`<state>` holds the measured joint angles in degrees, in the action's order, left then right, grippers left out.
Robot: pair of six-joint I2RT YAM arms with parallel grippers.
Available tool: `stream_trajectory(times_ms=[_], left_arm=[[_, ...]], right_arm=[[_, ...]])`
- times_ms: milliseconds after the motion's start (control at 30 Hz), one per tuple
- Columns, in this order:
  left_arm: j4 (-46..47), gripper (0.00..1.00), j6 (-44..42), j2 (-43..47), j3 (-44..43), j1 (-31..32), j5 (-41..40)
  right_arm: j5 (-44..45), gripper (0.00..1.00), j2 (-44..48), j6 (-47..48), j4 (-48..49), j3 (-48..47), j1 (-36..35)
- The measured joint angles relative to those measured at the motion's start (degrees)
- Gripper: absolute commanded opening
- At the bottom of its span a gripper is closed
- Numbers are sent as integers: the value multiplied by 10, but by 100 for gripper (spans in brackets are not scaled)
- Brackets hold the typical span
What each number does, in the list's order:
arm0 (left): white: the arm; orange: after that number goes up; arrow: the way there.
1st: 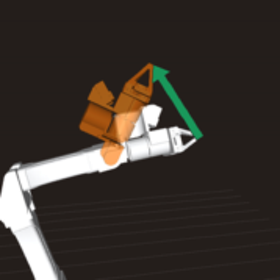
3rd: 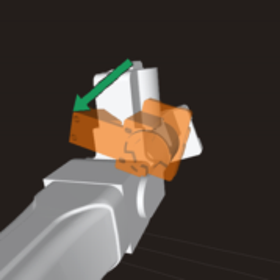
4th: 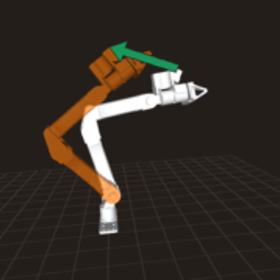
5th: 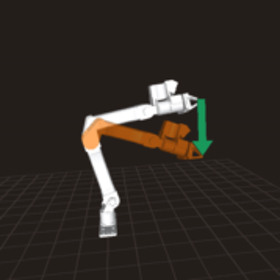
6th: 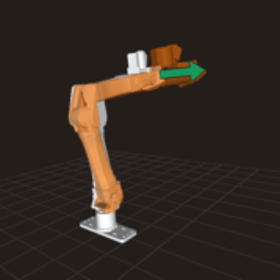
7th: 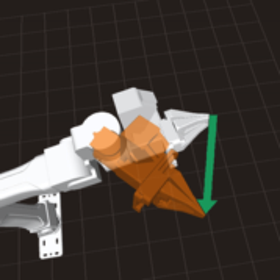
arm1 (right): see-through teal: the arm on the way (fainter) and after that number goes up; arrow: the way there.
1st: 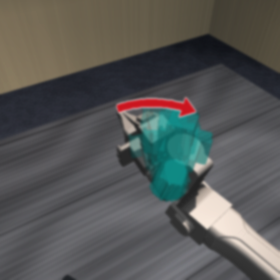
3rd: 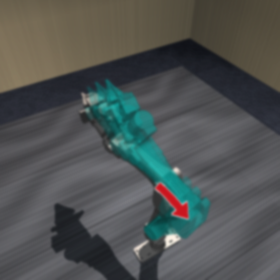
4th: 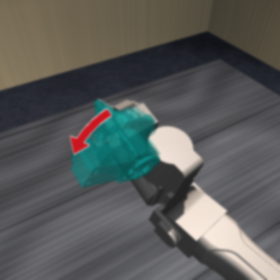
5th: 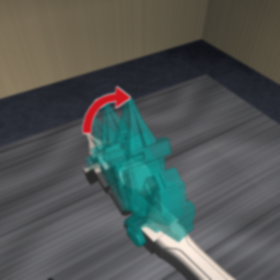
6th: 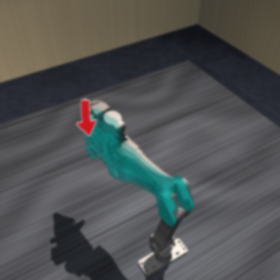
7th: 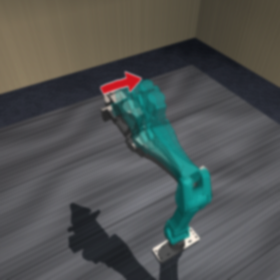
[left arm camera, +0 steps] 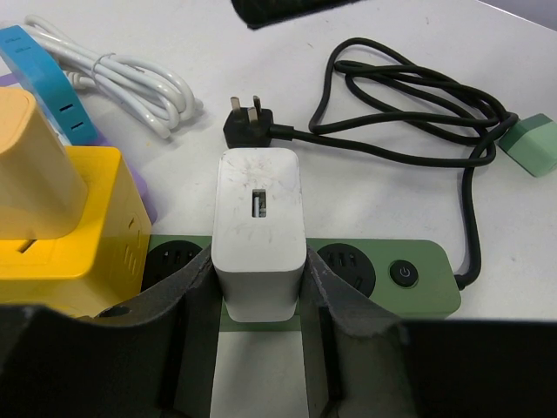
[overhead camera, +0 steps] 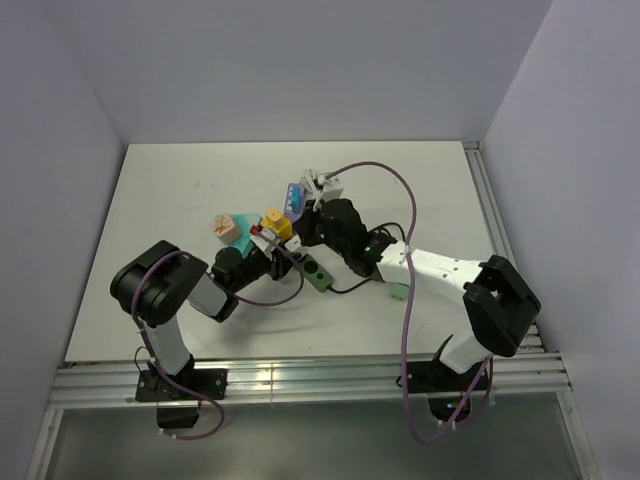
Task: Insert the plug
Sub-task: Insert the plug into the socket.
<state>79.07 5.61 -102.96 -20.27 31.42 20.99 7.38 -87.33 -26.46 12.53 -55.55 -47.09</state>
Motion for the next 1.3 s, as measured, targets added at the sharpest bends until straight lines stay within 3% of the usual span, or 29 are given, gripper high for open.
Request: stream_trajectory(times_ms=[333,500,767,1033,1300], left_arm=[[-5,0,1,1,0,-4,6],[-5,0,-2,1,-1,-3,7],[-16,0,-4,6,-5,-3,10],[-28,0,-5,9,-13,-3,13],[-40,0,-10,13,-16,-4,16]], right_arm=[[-36,0,-70,-39,103,62,13],[-51,0,-70,-46,109,64,27],[-52,0,-5,-24,31,51,27],[-51,0,76,-6,48,42,27],[-56,0,-36,-28,94,92,29]])
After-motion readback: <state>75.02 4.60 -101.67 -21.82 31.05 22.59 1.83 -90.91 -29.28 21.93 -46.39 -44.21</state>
